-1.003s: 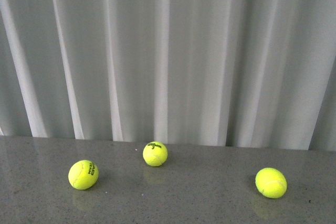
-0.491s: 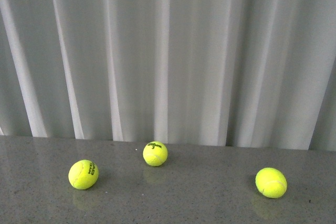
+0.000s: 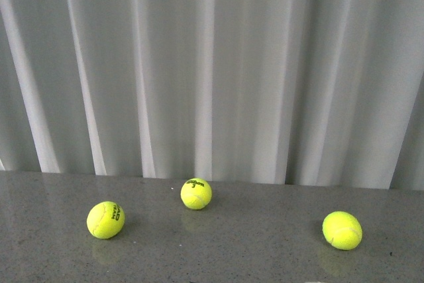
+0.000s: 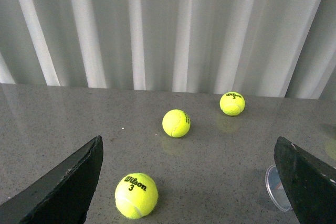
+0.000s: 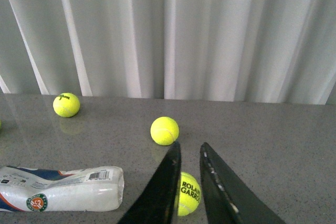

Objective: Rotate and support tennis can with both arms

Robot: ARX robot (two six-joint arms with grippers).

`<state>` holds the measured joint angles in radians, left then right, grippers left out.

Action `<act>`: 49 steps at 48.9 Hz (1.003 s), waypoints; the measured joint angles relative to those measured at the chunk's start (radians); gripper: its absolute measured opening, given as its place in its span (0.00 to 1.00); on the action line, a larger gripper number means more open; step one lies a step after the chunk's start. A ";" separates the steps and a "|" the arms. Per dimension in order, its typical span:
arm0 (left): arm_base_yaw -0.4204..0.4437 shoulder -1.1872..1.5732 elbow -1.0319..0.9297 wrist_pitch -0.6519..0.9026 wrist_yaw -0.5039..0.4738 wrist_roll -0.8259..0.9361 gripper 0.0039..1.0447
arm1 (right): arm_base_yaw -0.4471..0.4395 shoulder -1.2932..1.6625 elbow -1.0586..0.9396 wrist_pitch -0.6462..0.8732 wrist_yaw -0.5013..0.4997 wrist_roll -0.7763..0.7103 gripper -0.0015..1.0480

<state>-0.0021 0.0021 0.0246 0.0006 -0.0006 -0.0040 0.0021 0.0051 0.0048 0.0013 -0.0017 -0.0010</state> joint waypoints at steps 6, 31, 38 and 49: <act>0.000 0.000 0.000 0.000 0.000 0.000 0.94 | 0.000 0.000 0.000 0.000 0.000 0.000 0.34; 0.000 0.000 0.000 0.000 0.000 0.000 0.94 | 0.000 0.000 0.000 -0.001 0.000 0.001 0.93; 0.000 0.000 0.000 0.000 0.000 0.000 0.94 | 0.000 0.000 0.000 -0.001 0.000 0.001 0.93; 0.000 0.000 0.000 0.000 0.000 0.000 0.94 | 0.000 0.000 0.000 -0.001 0.000 0.001 0.93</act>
<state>-0.0021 0.0021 0.0246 0.0006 -0.0006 -0.0040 0.0021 0.0051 0.0048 0.0006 -0.0013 -0.0002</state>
